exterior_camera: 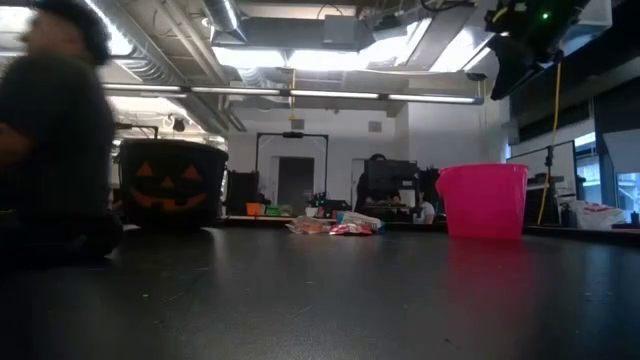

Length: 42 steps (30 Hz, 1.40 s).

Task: Sort candy
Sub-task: Put the blue gummy into the pink bucket, then put the red candy into the orange bucket

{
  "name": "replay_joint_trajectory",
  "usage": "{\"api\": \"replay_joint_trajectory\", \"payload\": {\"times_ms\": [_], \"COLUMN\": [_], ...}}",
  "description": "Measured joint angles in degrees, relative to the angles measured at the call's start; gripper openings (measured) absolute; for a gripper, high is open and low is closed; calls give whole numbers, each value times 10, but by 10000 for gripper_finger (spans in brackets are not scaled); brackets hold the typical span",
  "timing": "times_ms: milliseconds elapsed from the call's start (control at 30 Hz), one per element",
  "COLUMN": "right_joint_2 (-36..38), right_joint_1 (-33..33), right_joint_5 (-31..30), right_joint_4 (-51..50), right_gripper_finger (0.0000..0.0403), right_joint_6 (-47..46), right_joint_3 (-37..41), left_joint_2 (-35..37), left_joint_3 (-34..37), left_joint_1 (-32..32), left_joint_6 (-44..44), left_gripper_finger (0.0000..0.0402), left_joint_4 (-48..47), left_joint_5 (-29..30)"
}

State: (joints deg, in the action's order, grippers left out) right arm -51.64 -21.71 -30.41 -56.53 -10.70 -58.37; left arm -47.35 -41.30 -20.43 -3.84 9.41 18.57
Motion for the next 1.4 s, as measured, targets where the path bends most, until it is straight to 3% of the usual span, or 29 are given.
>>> {"api": "replay_joint_trajectory", "payload": {"times_ms": [300, 500, 633, 967, 1133, 1400], "right_joint_2": [0, -23, -77, -279, -351, -448], "right_joint_1": [-9, -8, 0, 25, 16, 11], "right_joint_5": [32, 219, 286, 270, 255, 261], "right_joint_4": [47, 215, 299, 402, 466, 487], "right_gripper_finger": [162, 181, 182, 182, 182, 182], "right_joint_6": [6, 7, 7, 64, 70, 78], "right_joint_3": [0, 0, 0, 1, 0, 1], "left_joint_2": [0, 0, 0, 0, 0, -3], "left_joint_3": [0, 0, 0, 0, 0, 0], "left_joint_1": [0, 0, 0, 0, 0, 0], "left_joint_6": [10, 15, 14, 14, 14, 14], "left_gripper_finger": [173, 173, 173, 173, 173, 173], "left_joint_4": [0, 0, 0, 0, 0, -2], "left_joint_5": [1, 23, 23, 22, 22, 37]}}
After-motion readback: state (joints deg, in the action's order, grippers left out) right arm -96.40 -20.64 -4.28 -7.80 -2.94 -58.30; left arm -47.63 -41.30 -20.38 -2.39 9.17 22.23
